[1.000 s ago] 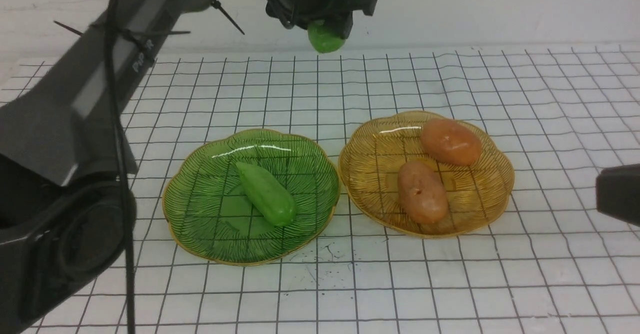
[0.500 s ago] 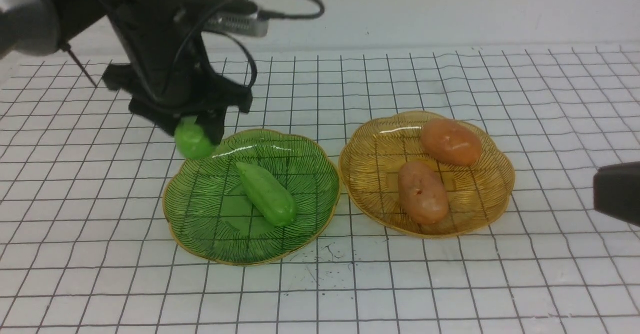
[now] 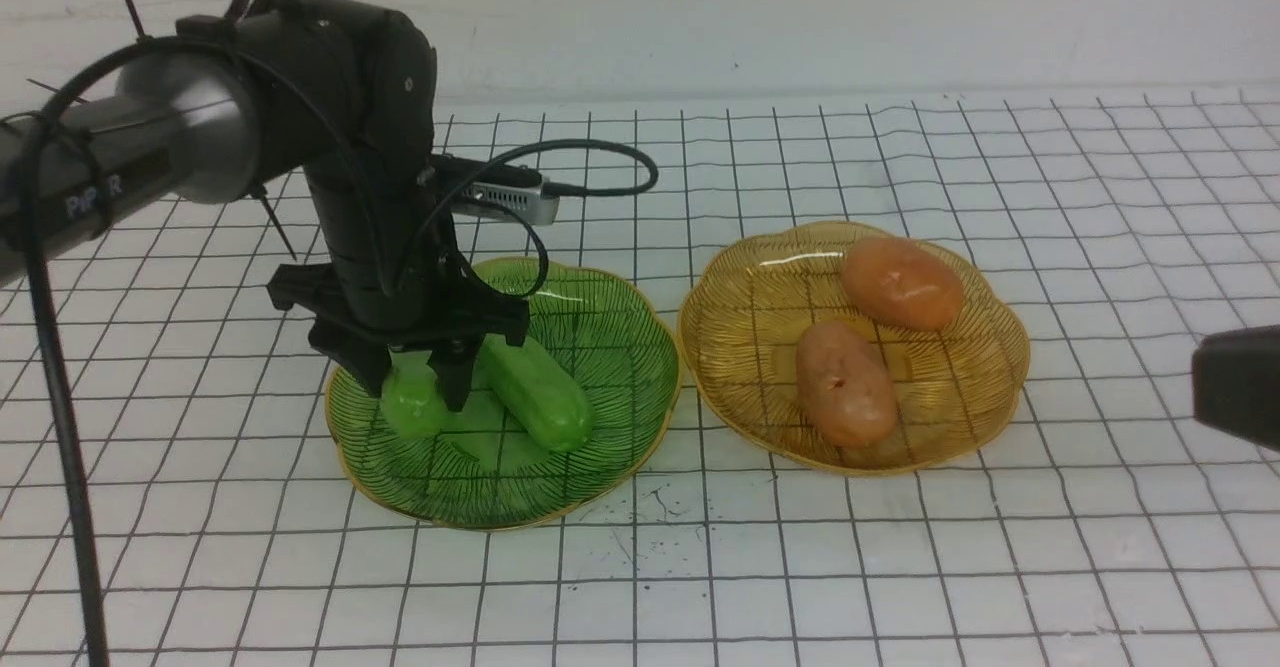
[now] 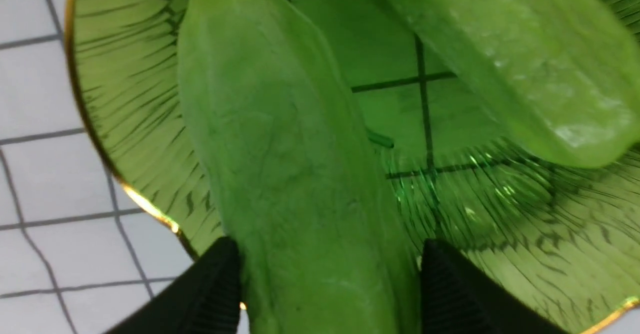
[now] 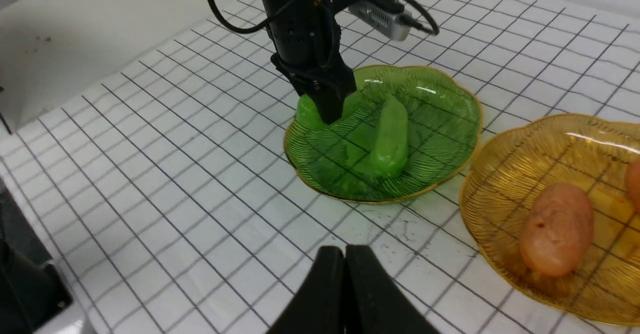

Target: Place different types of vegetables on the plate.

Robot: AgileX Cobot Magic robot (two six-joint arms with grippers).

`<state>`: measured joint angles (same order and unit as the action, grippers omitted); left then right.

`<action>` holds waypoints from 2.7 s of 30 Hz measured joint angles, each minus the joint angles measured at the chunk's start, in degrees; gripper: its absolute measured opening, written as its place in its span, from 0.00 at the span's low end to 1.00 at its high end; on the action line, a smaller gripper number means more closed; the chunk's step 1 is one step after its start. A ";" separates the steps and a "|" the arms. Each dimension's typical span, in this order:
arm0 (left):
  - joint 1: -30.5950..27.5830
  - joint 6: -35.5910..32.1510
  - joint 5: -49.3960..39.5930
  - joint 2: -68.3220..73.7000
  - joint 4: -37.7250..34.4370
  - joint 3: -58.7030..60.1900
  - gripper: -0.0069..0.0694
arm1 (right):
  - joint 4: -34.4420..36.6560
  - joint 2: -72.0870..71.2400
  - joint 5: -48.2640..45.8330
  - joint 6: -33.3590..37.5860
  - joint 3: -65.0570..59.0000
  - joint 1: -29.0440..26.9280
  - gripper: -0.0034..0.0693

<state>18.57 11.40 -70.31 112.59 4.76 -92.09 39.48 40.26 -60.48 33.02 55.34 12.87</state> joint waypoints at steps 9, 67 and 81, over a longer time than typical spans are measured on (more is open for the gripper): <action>-0.06 0.00 0.00 0.76 3.35 -0.19 0.88 | -9.98 -12.09 6.72 -3.08 1.80 0.00 0.03; -0.06 -3.40 21.56 -112.74 4.73 52.36 0.08 | -51.35 -41.25 42.73 -52.16 -23.08 0.00 0.03; -1.19 -9.99 38.15 -113.81 2.32 71.01 0.08 | -51.35 -41.25 42.81 -52.16 -23.13 0.00 0.03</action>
<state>17.38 1.41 -32.16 -1.22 7.09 -21.07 -11.88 -1.00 -17.67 -19.14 32.21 12.87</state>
